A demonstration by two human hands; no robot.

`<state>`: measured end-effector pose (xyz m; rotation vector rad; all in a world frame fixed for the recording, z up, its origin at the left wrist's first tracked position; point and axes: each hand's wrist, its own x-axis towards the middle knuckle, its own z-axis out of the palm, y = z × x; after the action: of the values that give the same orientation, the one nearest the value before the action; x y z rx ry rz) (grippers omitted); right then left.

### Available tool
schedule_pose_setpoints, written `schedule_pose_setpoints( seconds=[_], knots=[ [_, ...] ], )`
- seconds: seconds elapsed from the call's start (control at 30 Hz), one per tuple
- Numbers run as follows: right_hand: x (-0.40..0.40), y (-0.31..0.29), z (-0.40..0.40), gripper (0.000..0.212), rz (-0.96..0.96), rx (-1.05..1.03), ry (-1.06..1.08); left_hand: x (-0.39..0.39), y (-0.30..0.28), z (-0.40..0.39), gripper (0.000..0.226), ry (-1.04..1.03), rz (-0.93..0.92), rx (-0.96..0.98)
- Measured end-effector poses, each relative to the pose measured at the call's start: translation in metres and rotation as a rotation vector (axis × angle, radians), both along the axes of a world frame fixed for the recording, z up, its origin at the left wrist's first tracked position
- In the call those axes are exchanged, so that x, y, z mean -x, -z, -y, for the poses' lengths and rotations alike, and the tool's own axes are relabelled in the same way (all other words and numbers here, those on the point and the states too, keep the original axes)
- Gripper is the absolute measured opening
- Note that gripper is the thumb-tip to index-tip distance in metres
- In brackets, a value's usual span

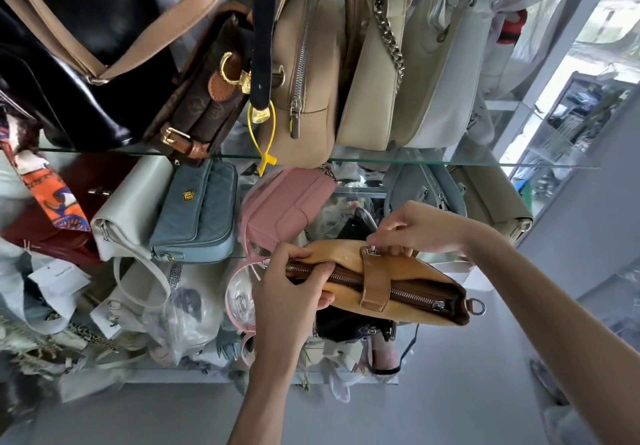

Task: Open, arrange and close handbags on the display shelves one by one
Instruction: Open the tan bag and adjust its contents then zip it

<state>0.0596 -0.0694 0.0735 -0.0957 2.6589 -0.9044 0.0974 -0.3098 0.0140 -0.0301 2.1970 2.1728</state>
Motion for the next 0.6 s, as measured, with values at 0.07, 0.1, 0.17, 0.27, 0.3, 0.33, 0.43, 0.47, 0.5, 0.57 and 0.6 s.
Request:
schedule_pose_setpoints(
  seconds=[0.07,0.1,0.17,0.27,0.3,0.33,0.43,0.47,0.5,0.57,0.6],
  knots=[
    [0.004,0.006,0.0,0.022,0.06,0.117,0.107,0.0,0.001,0.0,0.021,-0.006,-0.017,0.016],
    [0.006,0.008,-0.001,0.021,0.108,0.181,0.167,0.001,0.001,0.0,0.021,-0.008,-0.024,0.019],
    [0.01,0.012,-0.003,0.018,0.212,0.263,0.236,0.002,0.002,-0.002,0.02,-0.011,-0.025,0.017],
    [0.017,0.016,-0.006,0.008,0.297,0.249,0.266,0.002,0.001,-0.003,0.019,-0.015,-0.02,0.004],
    [0.019,0.018,-0.006,0.005,0.3,0.22,0.275,0.002,0.001,-0.003,0.019,-0.015,-0.019,0.004],
    [0.02,0.02,-0.007,0.006,0.3,0.201,0.276,0.001,0.0,-0.003,0.018,-0.014,-0.017,0.003],
    [0.017,0.023,-0.013,0.009,0.222,0.202,0.208,0.001,-0.003,-0.003,0.017,-0.008,-0.006,0.005],
    [0.012,0.021,-0.015,0.01,0.144,0.184,0.177,0.003,-0.006,-0.002,0.017,-0.005,0.0,0.007],
    [0.006,0.017,-0.015,0.014,0.061,0.169,0.151,0.005,-0.01,-0.002,0.016,-0.001,-0.001,0.018],
    [-0.012,0.001,-0.013,0.034,-0.039,0.146,0.105,0.011,-0.017,-0.001,0.017,0.011,-0.015,0.072],
    [-0.023,-0.008,-0.011,0.046,-0.055,0.111,0.052,0.015,-0.02,-0.001,0.018,0.02,-0.02,0.105]
  ],
)
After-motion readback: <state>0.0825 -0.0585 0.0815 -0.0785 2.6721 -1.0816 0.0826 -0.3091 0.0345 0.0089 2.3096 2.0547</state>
